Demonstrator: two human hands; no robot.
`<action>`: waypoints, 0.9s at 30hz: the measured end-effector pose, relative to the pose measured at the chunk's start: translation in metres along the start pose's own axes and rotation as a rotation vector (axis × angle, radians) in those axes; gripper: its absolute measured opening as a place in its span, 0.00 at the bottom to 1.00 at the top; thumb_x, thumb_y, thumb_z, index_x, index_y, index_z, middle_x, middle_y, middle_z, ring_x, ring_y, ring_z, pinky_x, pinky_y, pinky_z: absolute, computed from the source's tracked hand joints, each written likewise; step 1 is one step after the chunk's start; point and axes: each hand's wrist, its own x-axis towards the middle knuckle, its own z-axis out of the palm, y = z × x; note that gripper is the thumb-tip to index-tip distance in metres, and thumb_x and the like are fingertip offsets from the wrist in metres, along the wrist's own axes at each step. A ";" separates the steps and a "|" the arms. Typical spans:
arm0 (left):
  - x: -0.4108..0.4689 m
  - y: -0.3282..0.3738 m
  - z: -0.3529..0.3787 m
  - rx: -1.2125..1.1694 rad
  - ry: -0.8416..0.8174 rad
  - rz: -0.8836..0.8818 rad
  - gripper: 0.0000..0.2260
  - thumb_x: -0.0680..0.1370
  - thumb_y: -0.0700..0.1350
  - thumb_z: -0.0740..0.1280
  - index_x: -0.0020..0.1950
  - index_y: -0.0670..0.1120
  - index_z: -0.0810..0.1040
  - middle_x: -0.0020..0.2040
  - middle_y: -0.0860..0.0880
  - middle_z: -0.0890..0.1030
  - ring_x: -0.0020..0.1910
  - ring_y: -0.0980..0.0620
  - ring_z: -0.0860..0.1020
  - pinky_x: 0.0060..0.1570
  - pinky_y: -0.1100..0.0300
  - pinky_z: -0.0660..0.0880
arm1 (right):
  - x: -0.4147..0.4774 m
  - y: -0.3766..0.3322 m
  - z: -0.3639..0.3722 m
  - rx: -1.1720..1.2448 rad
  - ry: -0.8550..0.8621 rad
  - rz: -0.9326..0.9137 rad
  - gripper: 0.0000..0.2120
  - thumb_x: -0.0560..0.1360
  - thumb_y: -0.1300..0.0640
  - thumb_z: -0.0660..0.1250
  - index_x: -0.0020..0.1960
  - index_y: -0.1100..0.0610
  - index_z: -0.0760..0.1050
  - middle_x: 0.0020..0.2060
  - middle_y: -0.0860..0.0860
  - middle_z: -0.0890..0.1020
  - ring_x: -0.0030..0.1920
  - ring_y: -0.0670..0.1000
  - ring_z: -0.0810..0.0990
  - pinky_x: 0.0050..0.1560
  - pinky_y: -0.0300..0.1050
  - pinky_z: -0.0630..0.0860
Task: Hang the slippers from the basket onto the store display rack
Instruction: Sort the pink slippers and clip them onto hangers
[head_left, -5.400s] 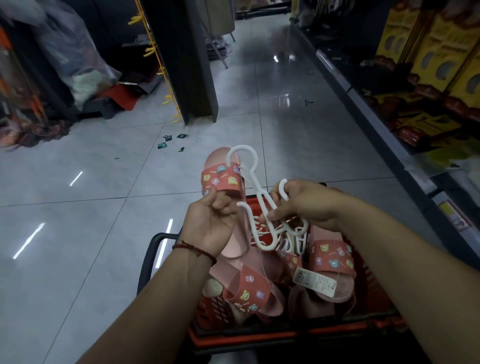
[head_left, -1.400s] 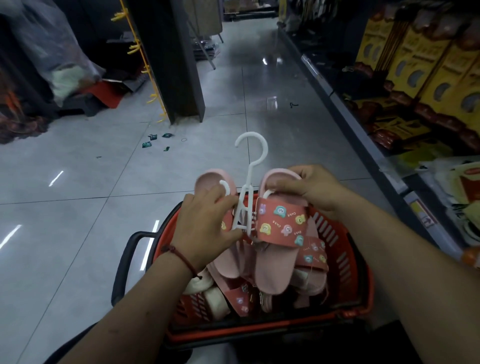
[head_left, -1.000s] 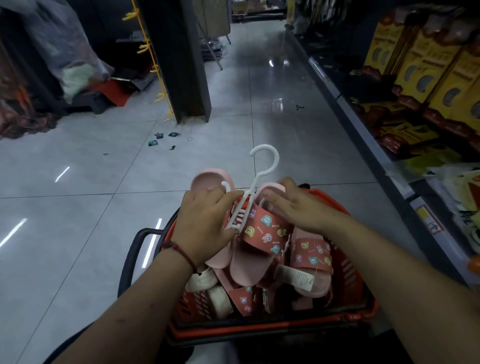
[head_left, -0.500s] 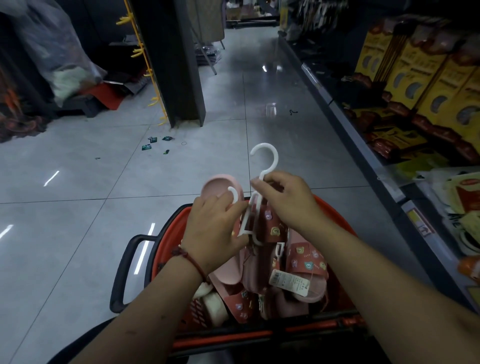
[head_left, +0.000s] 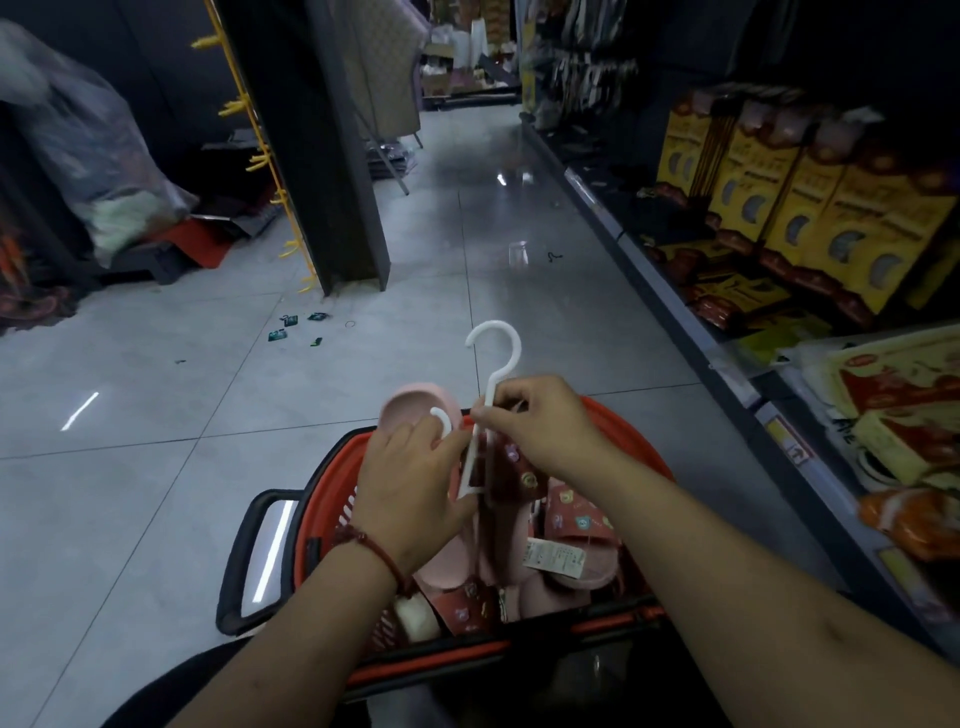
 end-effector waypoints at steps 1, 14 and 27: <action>-0.002 0.002 -0.006 0.017 -0.002 0.000 0.19 0.67 0.60 0.72 0.54 0.55 0.77 0.41 0.52 0.72 0.40 0.46 0.73 0.40 0.54 0.55 | -0.007 0.000 -0.002 -0.012 0.001 -0.006 0.12 0.75 0.55 0.74 0.37 0.61 0.81 0.27 0.56 0.78 0.27 0.49 0.75 0.33 0.49 0.74; 0.044 0.085 -0.121 -0.766 -0.103 -0.163 0.02 0.75 0.45 0.74 0.44 0.52 0.84 0.43 0.51 0.83 0.42 0.60 0.80 0.48 0.59 0.77 | -0.077 -0.079 -0.114 -0.121 0.178 -0.119 0.12 0.70 0.54 0.78 0.31 0.57 0.81 0.25 0.53 0.77 0.27 0.46 0.71 0.33 0.43 0.68; 0.137 0.213 -0.170 -0.946 -0.126 0.058 0.02 0.75 0.44 0.75 0.46 0.47 0.87 0.42 0.51 0.84 0.39 0.58 0.79 0.43 0.65 0.76 | -0.131 -0.117 -0.279 -0.287 0.360 -0.082 0.06 0.68 0.59 0.80 0.45 0.55 0.87 0.41 0.54 0.86 0.38 0.47 0.80 0.43 0.45 0.80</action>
